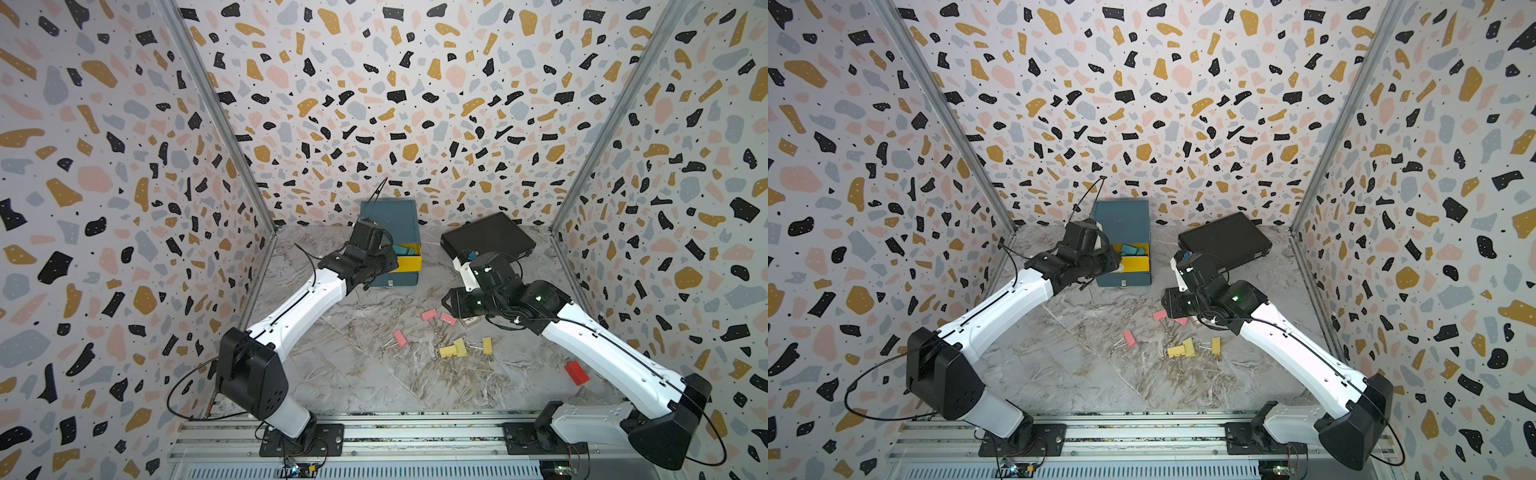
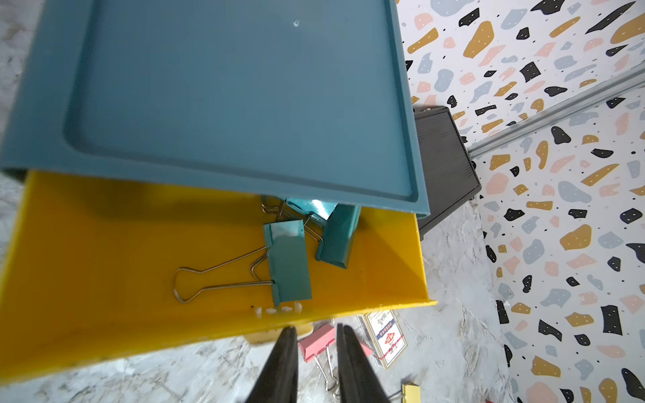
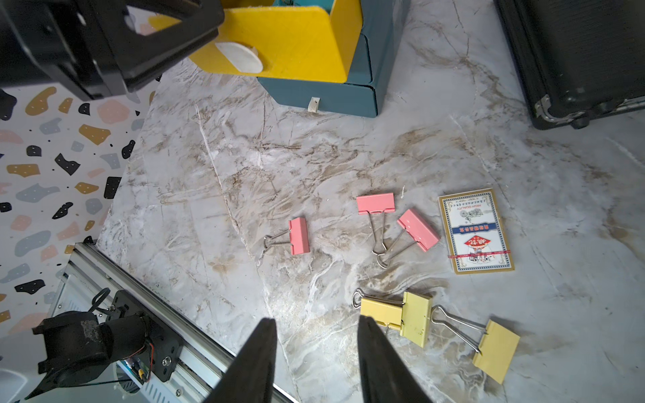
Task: Put the binder clips in the drawer according to color
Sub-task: Close the drawer in the storage box.
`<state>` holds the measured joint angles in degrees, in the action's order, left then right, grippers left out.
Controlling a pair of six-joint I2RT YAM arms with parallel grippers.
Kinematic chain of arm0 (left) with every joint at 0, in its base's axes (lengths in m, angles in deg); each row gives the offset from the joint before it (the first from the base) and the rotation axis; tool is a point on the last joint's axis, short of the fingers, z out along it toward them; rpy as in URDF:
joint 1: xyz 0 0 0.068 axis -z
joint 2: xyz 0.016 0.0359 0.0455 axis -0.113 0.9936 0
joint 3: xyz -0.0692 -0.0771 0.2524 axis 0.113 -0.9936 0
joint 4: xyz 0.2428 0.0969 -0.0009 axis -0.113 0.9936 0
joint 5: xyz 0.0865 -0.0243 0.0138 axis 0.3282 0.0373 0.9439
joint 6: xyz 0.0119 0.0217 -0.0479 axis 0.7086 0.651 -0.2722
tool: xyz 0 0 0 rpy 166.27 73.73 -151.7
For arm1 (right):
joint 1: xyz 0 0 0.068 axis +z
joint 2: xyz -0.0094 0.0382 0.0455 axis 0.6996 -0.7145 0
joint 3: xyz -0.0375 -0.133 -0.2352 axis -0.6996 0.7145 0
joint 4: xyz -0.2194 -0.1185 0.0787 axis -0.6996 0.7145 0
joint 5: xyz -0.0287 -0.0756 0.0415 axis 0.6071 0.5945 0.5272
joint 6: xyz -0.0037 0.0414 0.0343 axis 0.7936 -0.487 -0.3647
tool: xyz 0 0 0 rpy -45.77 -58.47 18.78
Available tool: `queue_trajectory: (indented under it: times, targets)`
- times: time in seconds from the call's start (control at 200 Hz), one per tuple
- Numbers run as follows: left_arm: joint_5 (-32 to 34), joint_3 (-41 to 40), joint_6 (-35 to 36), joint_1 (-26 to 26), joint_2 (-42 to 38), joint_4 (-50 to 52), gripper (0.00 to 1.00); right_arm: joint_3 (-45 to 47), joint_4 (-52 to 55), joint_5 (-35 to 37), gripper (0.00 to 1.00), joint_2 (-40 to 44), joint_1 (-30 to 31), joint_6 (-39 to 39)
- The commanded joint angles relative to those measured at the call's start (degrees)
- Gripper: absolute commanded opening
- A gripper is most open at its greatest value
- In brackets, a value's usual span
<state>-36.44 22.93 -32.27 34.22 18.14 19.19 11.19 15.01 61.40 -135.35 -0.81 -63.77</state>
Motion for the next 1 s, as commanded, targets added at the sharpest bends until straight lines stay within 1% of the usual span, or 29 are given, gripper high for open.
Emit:
queue_trajectory:
  times: [0.0, 0.27, 0.41, 0.446, 0.536, 0.611, 0.656, 0.691, 0.721, 0.836, 0.906, 0.936, 0.986, 0.991]
  targets:
    - [-0.86, 3.97, 2.89, -1.21, 1.84, -0.61, 0.27, 0.02, 0.05, 0.31, 0.43, 1.46, -0.21, -0.04]
    - [-2.29, 7.61, 4.72, -3.26, 5.48, -0.21, 0.27, 0.22, -0.01, 0.12, 0.43, 0.72, -0.18, 0.00]
    - [-3.70, 9.03, 4.56, -3.70, 6.18, 1.14, 0.31, 0.46, 0.01, 0.20, 0.43, 1.00, -0.22, 0.03]
    - [-3.60, 8.78, 4.14, -3.73, 5.12, 1.15, 0.34, 0.54, 0.08, 0.21, 0.43, 1.14, -0.26, 0.05]
    - [0.19, 5.93, 2.21, -3.05, -0.27, 0.18, 0.50, 0.90, 0.01, 0.12, 0.43, 1.43, -0.26, -0.06]
    - [3.20, 3.52, 1.40, -2.25, -5.05, -0.84, 0.57, 1.39, -0.29, -0.07, 0.43, 1.44, -0.26, -0.11]
    - [3.91, 2.69, 1.06, -2.04, -6.79, -0.76, 0.58, 1.81, -0.47, -0.33, 0.43, 1.43, -0.26, -0.21]
    - [4.01, 2.11, 0.63, -2.06, -7.78, -0.43, 0.58, 2.12, -0.67, -0.51, 0.43, 1.43, -0.26, -0.34]
    - [3.68, 1.19, 0.17, -2.02, -8.51, -0.35, 0.55, 2.37, -0.72, -0.60, 0.43, 1.43, -0.26, -0.42]
    - [0.34, -3.20, -3.51, -1.69, -8.76, -1.17, 0.39, 3.33, -1.13, -0.69, 0.43, 1.85, -0.26, -0.71]
    - [-1.20, -6.96, -5.86, -1.53, -8.22, -4.25, 0.30, 3.55, -1.19, -0.60, 0.42, 2.12, -0.26, -0.83]
    - [-1.94, -8.27, -7.04, -1.51, -7.90, -5.94, 0.28, 3.55, -1.13, -0.48, 0.43, 2.14, -0.29, -0.84]
    - [-3.41, -9.34, -8.02, -1.60, -6.67, -8.01, 0.28, 3.39, -1.04, -0.51, 0.43, 2.06, -0.26, -0.75]
    - [-3.56, -9.36, -8.90, -1.61, -6.51, -8.13, 0.28, 3.38, -1.02, -0.51, 0.43, 2.05, -0.26, -0.77]
